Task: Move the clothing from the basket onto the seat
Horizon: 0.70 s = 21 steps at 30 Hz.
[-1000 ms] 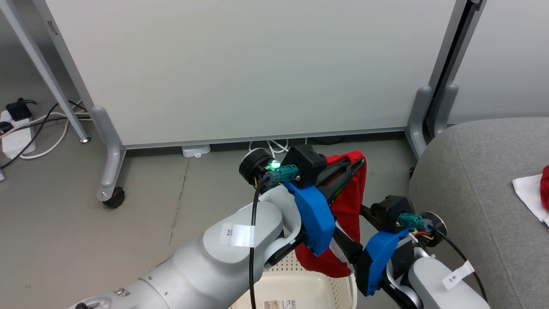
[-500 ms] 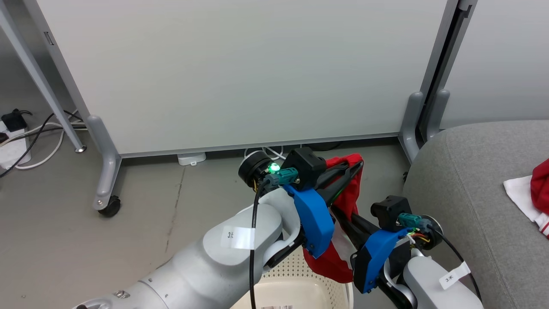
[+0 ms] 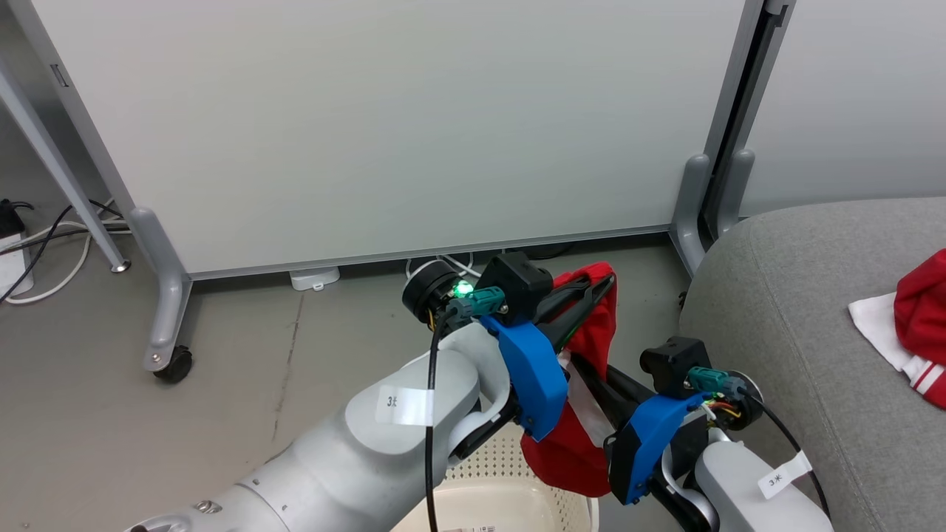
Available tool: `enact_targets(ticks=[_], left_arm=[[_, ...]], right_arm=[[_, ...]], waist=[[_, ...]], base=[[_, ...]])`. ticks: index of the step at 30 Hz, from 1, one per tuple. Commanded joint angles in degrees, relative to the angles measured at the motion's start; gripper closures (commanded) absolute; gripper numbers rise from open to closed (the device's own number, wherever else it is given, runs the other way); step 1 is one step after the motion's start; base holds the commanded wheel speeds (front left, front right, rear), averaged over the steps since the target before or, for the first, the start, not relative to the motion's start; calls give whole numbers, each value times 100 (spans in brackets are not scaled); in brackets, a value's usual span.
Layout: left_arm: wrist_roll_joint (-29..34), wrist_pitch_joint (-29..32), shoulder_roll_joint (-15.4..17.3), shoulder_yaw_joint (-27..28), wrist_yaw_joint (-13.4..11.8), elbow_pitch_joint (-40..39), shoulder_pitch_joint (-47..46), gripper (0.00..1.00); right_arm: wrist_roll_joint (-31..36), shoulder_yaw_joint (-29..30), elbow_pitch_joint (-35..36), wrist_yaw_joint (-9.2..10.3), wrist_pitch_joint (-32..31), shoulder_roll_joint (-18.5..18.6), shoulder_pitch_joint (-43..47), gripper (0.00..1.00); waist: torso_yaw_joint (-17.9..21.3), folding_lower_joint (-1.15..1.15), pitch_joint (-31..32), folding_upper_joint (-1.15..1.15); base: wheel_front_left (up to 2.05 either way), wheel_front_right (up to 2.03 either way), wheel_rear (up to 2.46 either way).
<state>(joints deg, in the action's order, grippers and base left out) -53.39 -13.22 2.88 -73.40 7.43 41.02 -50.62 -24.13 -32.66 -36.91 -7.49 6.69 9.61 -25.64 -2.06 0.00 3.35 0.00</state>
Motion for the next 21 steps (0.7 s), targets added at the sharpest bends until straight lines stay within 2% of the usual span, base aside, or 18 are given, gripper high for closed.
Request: enact_targets(ticks=[1, 8, 9, 10, 11, 12, 17, 21], left_arm=[[15, -21, 1, -17, 3, 33, 2, 100], [28, -33, 1, -17, 3, 64, -16, 100], [26, -45, 1, -17, 2, 82, -17, 80], [22, -65, 1, -17, -23, 95, -21, 53], [21, -81, 1, -17, -37, 109, -15, 12], [2, -102, 1, -17, -39, 124, 8, 0], [-97, -167, 2, 92, -93, 196, 195, 0], [88, -203, 19, 435, -148, 163, 401, 0]], right_arm=[[-27, -3, 26, -1, -2, 22, -70, 100], [-32, 22, 50, -1, 31, 36, -44, 100], [-33, 29, 56, -1, 35, 36, -36, 100], [-34, 35, 62, -1, 36, 37, -33, 100], [-32, 39, 67, -1, 43, 38, -34, 100], [-31, 45, 71, -1, 46, 41, -37, 100], [15, 67, 131, -1, 113, 49, -55, 100], [30, 93, 206, -1, 138, 79, -59, 100]], waist=[[13, 0, -7, 0], [30, 0, -33, 0], [27, 0, -38, 0], [25, 0, -45, 0], [24, 0, -53, 0], [23, 0, -64, 0], [11, 0, -119, 0], [-5, 0, -170, 0]], base=[[0, 0, 0], [0, 0, 0], [0, 0, 0], [0, 0, 0], [0, 0, 0], [0, 0, 0], [0, 0, 0], [0, 0, 0]])
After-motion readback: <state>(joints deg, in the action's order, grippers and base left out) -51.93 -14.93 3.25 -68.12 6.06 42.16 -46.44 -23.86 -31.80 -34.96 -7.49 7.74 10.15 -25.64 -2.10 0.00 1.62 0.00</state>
